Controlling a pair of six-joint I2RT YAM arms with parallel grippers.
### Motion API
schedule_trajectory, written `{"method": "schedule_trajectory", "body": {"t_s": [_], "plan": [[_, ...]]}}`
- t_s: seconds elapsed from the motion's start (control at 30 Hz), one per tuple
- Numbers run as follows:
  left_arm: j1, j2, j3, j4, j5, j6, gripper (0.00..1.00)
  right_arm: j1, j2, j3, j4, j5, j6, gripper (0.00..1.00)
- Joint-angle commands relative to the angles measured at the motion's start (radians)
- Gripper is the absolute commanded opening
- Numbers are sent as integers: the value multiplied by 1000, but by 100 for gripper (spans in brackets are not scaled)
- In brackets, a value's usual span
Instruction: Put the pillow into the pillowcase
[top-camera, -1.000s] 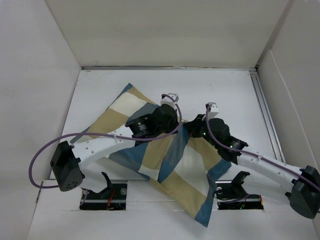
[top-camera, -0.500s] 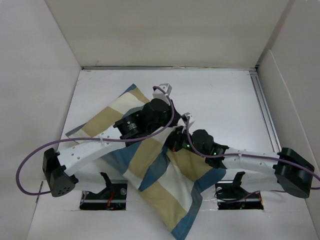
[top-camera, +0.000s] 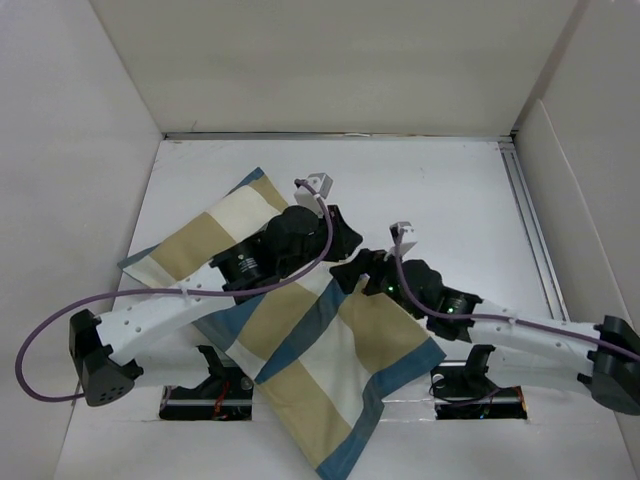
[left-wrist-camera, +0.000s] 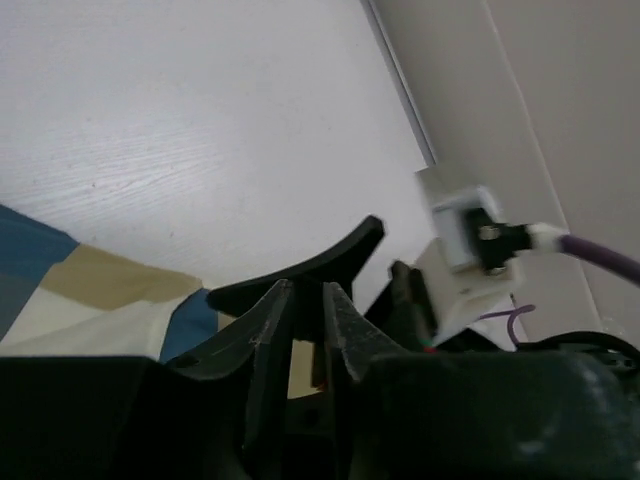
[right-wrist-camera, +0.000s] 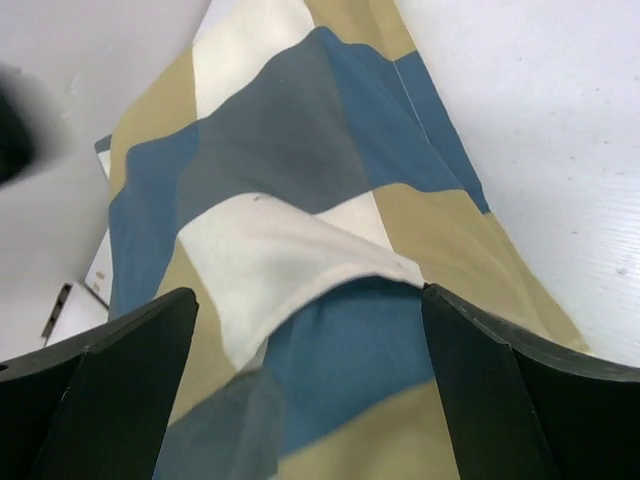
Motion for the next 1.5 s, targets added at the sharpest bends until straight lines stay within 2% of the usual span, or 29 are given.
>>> {"method": "schedule_trajectory", "body": {"t_s": [0.0, 0.07, 0.17, 0.2, 0.27, 0.37, 0.5, 0.7, 0.73, 0.8, 0.87, 0.9, 0.93, 1.07, 1.1, 1.17, 1.2, 1.23, 1.3, 1.37, 1.4, 1.43, 1.47], "plan": [[-2, -57, -10, -126, -68, -11, 18, 2, -146, -25, -33, -36, -38, 100], [-2, -68, -10, -188, -114, -11, 51, 2, -238, -25, -161, -79, -81, 100], [-2, -126, -68, -242, -124, -33, 74, 2, -364, -44, -238, -72, -94, 100], [-12, -140, -123, -217, -101, -33, 86, 2, -387, -57, -238, -32, -94, 100], [-12, -161, -175, -180, -64, -42, 88, -11, -400, -68, -264, 2, -94, 100], [-43, -162, -228, -124, -6, -53, 92, -53, -326, -33, -264, -12, -117, 100], [-54, -111, -228, -177, -24, -94, 92, -74, -141, 36, -252, -55, -196, 100], [-54, -77, -237, -251, -102, -114, 92, -116, -75, 47, -169, -105, -217, 100], [-54, -56, -237, -261, -119, -114, 91, -116, -61, 47, -140, -118, -226, 100], [-54, -28, -248, -274, -156, -114, 75, -140, -44, 38, -115, -127, -226, 100], [-54, 16, -260, -274, -167, -114, 41, -163, -10, 38, -80, -127, -235, 100], [-54, 30, -260, -274, -167, -125, 15, -180, -1, 38, -80, -159, -235, 100], [-54, 42, -269, -274, -176, -142, 0, -218, -1, 49, -69, -187, -235, 98], [-54, 10, -269, -352, -242, -246, 0, -312, -27, 64, -6, -346, -246, 100], [-54, -44, -269, -386, -272, -283, 3, -332, -27, 82, -6, -369, -246, 100], [-54, -115, -248, -503, -386, -359, 33, -399, 23, 172, -15, -464, -269, 100], [-54, -191, -248, -533, -413, -420, 72, -418, 110, 214, -44, -495, -282, 100], [-54, -229, -248, -554, -455, -441, 98, -433, 164, 260, -60, -550, -283, 100], [-37, -292, -248, -585, -466, -462, 100, -453, 281, 398, -60, -615, -295, 100], [23, -373, -283, -598, -466, -548, 100, -453, 492, 510, -70, -661, -307, 100], [52, -399, -324, -629, -466, -594, 100, -453, 573, 658, -87, -679, -316, 100], [81, -456, -350, -630, -466, -632, 100, -444, 747, 746, -163, -708, -325, 100], [140, -485, -375, -630, -449, -665, 100, -444, 833, 838, -217, -774, -342, 100]]}}
